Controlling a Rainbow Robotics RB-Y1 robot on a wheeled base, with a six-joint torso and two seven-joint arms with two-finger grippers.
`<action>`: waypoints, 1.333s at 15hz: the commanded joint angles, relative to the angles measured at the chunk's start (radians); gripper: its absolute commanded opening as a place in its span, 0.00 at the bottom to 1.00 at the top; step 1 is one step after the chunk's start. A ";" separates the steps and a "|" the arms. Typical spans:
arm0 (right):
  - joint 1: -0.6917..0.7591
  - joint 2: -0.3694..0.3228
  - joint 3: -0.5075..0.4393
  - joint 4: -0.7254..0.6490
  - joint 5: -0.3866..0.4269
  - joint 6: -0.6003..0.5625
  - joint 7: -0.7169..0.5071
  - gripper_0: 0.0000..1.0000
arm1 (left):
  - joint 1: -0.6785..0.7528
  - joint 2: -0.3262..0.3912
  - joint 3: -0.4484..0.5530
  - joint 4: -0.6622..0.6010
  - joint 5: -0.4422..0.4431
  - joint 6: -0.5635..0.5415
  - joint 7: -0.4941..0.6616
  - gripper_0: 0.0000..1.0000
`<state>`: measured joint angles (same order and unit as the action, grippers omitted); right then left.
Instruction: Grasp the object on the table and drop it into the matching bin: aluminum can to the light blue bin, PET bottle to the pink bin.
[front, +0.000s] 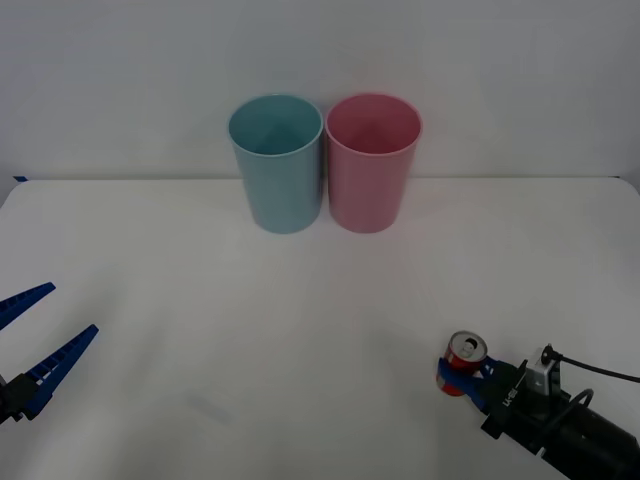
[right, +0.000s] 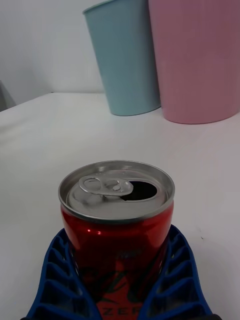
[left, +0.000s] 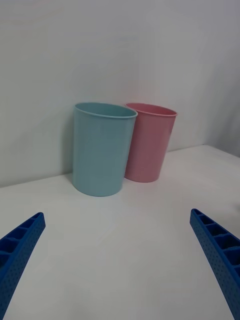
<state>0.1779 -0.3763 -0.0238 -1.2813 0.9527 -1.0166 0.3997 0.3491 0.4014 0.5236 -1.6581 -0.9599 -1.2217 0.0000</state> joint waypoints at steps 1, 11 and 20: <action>0.002 -0.001 -0.001 -0.033 -0.003 -0.002 -0.015 0.00 | 0.000 0.000 0.000 0.000 0.000 0.000 0.000 1.00; 0.015 -0.012 -0.021 -0.225 -0.008 0.000 -0.185 0.00 | 0.000 0.000 0.000 0.000 0.000 0.000 0.000 1.00; 0.015 -0.128 0.028 -0.567 0.015 0.135 -0.363 0.00 | 0.000 0.000 0.000 0.000 0.000 0.000 0.000 1.00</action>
<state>0.1944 -0.4839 -0.0100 -1.8185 0.9677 -0.9157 0.0414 0.3491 0.4014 0.5236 -1.6581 -0.9599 -1.2217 0.0000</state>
